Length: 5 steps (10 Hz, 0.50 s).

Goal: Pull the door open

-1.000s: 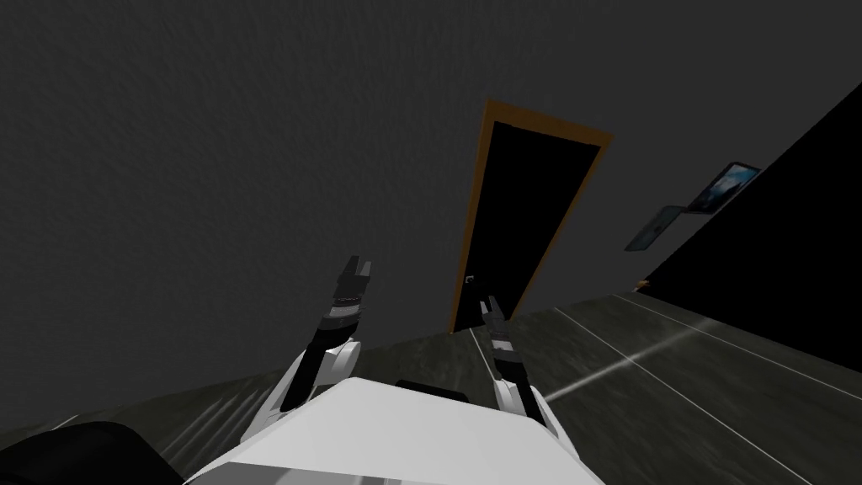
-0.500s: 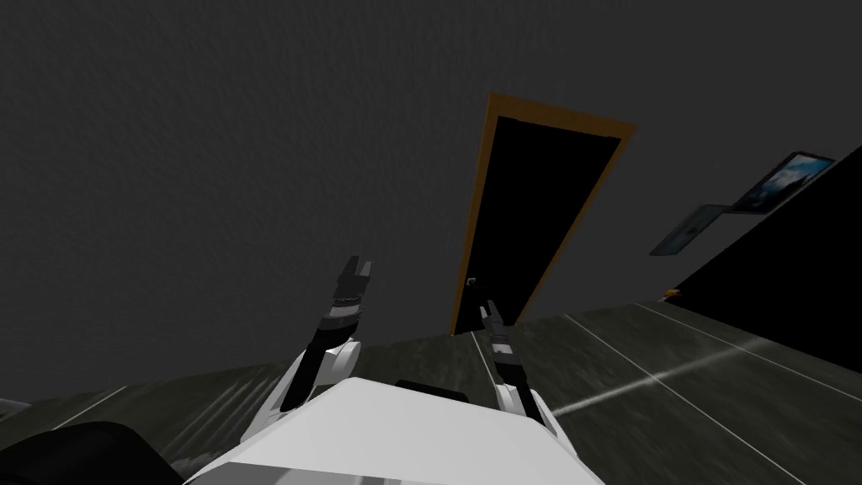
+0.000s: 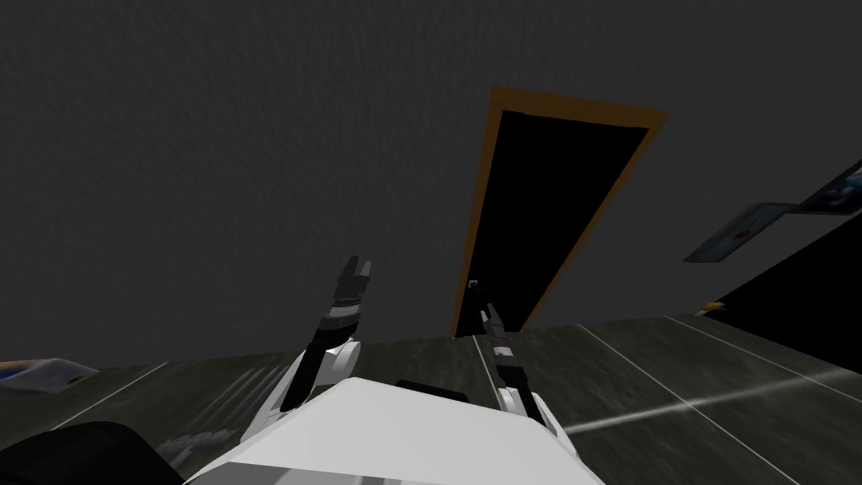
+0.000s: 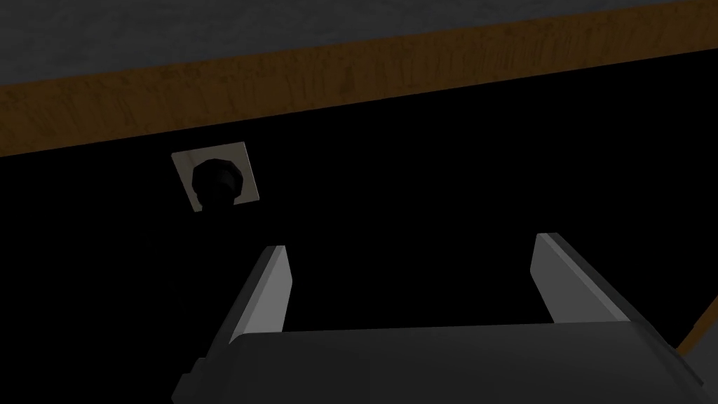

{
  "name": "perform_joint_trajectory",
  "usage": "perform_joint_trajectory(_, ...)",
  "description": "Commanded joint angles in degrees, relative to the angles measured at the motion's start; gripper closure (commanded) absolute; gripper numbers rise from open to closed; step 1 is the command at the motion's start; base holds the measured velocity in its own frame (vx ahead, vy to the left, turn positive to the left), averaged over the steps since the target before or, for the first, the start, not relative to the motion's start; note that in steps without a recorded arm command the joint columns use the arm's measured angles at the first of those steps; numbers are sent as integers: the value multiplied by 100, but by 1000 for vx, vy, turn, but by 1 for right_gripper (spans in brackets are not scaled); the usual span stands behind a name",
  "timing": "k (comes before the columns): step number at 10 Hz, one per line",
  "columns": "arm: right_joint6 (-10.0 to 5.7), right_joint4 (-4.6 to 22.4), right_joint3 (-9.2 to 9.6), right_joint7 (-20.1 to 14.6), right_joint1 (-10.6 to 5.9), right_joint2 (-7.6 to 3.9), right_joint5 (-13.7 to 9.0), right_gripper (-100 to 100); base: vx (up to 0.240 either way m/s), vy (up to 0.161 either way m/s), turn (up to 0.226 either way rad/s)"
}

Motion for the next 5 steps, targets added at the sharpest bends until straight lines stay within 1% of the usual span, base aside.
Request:
perform_joint_trajectory(1,-39,231,-1,-22,-52,-21,-4,-100,13,-54,60)
perform_joint_trajectory(2,-80,474,-4,-65,-142,-75,-14,-100,19,-67,109)
perform_joint_trajectory(3,-118,709,-6,-105,-225,-124,-23,-100,39,-108,178)
perform_joint_trajectory(4,-118,770,-6,-105,-225,-124,-23,-100,27,-96,73)
perform_joint_trajectory(5,-155,951,-8,-144,-306,-172,-32,-100,23,-75,115)
